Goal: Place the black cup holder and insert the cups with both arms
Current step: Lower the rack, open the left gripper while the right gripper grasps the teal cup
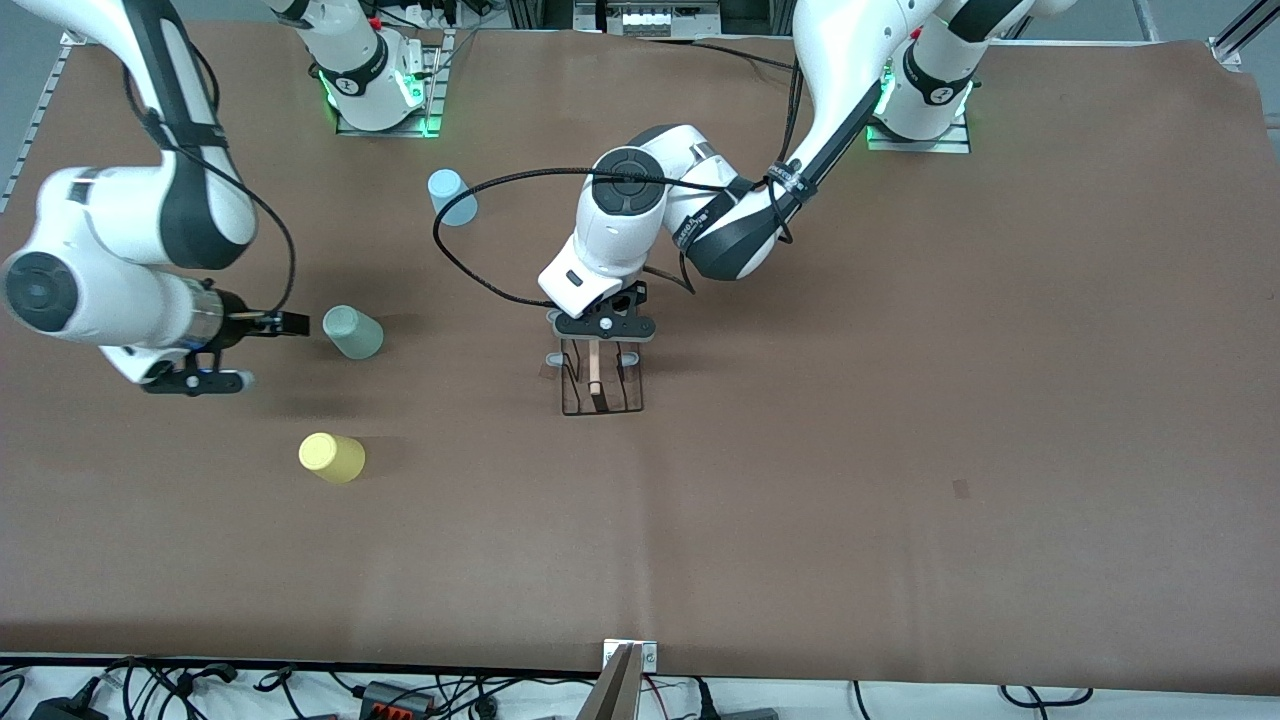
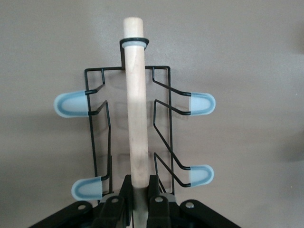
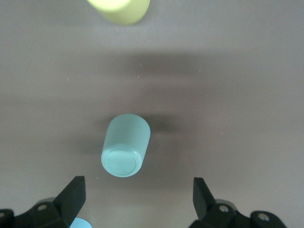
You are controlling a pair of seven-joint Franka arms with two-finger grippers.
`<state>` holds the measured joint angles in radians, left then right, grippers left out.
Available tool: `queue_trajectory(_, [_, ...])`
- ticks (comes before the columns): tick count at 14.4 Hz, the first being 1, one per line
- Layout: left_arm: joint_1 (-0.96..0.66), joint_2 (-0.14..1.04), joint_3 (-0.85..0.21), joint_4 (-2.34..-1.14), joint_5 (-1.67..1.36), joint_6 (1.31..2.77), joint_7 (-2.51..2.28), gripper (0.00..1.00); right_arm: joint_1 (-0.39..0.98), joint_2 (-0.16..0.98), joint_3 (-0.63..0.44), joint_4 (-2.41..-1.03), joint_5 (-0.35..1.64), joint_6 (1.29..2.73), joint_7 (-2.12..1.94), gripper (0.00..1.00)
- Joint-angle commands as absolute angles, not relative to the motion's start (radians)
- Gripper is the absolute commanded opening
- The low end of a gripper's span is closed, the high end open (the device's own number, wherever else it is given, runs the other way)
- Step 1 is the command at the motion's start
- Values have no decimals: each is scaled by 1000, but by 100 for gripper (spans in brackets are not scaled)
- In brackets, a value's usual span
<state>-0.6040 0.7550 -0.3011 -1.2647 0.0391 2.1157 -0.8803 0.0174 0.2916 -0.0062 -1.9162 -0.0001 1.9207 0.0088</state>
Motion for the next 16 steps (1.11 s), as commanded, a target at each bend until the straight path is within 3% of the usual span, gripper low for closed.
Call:
queue_trajectory(1, [-611, 755, -298, -1246, 49, 2108, -873, 4, 35, 270, -3, -1995, 2, 1974, 66, 100])
queue_trajectory(4, [-606, 747, -296, -1255, 46, 2099, -882, 18, 61, 273, -3, -2086, 2, 2103, 77, 100])
queue_trajectory(5, [-597, 746, -293, -1252, 32, 2095, -881, 32, 63, 282, -3, -2092, 2, 2109, 77, 100])
queue_trajectory(6, [-574, 738, -293, -1253, 34, 2091, -877, 55, 66, 296, -3, -2092, 2, 2111, 77, 100])
queue_trajectory(7, [-555, 732, -299, -1249, 43, 2071, -876, 98, 66, 308, -3, -2092, 2, 2115, 78, 100])
queue_trajectory(11, [-497, 648, -282, -1244, 48, 1945, -835, 100, 67, 342, -3, -2092, 2, 2121, 78, 100])
queue_trajectory(16, [-293, 506, -284, -1243, 46, 1755, -701, 100, 67, 367, -2, -2089, 3, 2123, 80, 100])
